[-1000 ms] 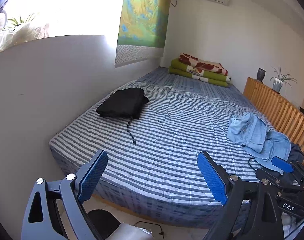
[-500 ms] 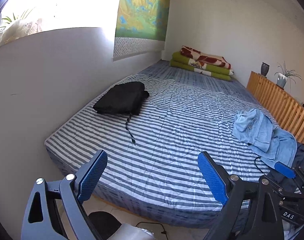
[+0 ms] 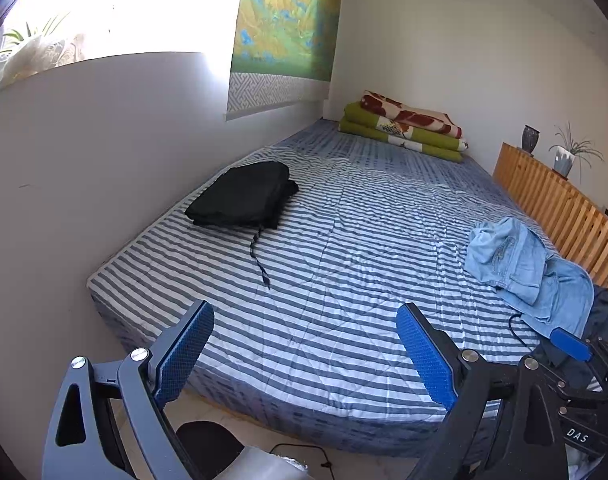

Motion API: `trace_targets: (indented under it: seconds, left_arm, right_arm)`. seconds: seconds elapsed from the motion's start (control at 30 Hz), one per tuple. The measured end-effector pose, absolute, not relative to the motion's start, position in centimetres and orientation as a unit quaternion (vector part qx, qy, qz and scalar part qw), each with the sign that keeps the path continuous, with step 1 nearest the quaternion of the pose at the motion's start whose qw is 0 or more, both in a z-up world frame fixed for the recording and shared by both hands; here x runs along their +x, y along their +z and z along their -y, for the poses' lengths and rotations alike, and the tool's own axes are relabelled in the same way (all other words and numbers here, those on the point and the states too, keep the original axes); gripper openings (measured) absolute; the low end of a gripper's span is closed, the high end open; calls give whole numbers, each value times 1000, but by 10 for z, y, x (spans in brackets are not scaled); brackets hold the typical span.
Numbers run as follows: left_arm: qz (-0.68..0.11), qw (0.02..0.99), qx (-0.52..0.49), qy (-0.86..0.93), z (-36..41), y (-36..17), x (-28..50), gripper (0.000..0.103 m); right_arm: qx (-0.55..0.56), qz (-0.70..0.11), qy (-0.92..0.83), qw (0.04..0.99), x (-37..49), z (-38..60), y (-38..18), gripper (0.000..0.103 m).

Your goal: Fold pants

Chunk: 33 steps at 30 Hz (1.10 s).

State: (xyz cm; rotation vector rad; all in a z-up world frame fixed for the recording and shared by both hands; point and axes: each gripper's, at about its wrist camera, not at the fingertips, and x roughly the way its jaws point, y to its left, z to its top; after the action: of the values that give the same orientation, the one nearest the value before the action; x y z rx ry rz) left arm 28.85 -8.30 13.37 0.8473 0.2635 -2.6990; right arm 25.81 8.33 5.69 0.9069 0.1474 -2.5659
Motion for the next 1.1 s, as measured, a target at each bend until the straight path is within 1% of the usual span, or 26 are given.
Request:
trace_targets:
  seconds: [1.1]
  left_arm:
    - [-96, 158, 305, -934, 86, 120, 289, 98]
  right_arm:
    - [336, -45, -920, 197, 263, -85, 49, 69]
